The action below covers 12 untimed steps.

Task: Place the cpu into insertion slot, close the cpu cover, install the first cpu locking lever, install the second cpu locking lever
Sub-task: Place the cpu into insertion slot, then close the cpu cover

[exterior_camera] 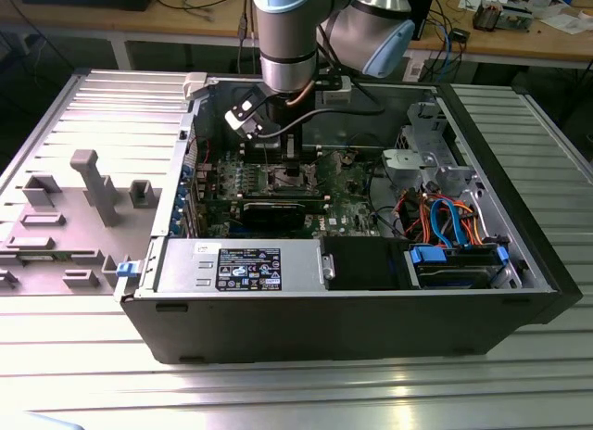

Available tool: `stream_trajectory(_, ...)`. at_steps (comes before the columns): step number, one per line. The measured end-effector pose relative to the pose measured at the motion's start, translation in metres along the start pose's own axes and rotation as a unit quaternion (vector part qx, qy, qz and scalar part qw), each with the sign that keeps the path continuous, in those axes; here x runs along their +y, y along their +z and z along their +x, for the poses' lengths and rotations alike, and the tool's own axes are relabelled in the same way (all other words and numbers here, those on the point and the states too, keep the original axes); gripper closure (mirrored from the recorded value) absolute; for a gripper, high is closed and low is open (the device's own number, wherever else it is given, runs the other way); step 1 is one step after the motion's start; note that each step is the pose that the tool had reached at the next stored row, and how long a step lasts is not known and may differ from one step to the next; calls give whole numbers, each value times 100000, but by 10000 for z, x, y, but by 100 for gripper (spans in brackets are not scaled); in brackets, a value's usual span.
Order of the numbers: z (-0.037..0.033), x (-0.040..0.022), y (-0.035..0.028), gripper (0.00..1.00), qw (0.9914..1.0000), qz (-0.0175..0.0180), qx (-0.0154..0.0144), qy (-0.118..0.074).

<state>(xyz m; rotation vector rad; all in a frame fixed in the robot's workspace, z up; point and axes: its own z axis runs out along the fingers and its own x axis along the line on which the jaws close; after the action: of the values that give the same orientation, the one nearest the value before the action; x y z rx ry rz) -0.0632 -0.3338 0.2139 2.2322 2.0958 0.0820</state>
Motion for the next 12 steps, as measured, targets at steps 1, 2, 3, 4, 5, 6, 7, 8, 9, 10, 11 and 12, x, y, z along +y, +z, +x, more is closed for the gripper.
stream_trajectory(1,0,0,0,89,100000,2,0,-1)
stream_trajectory(2,0,1,0,89,100000,5,0,0)
stream_trajectory(3,0,1,0,89,100000,8,-2,-2)
stream_trajectory(4,0,2,0,89,100000,9,0,-3)
stream_trajectory(5,0,2,0,89,100000,12,-4,-3)
stream_trajectory(6,0,4,-16,89,100000,20,-2,-4)
stream_trajectory(7,0,5,-26,89,100000,30,-1,-3)
stream_trajectory(8,0,6,-33,89,100000,42,-5,0)
stream_trajectory(9,0,6,-34,89,100000,41,60,3)
stream_trajectory(10,0,6,-35,89,100000,45,59,1)
stream_trajectory(11,0,6,-35,89,100000,48,59,4)
stream_trajectory(12,0,6,-35,89,100000,47,63,3)
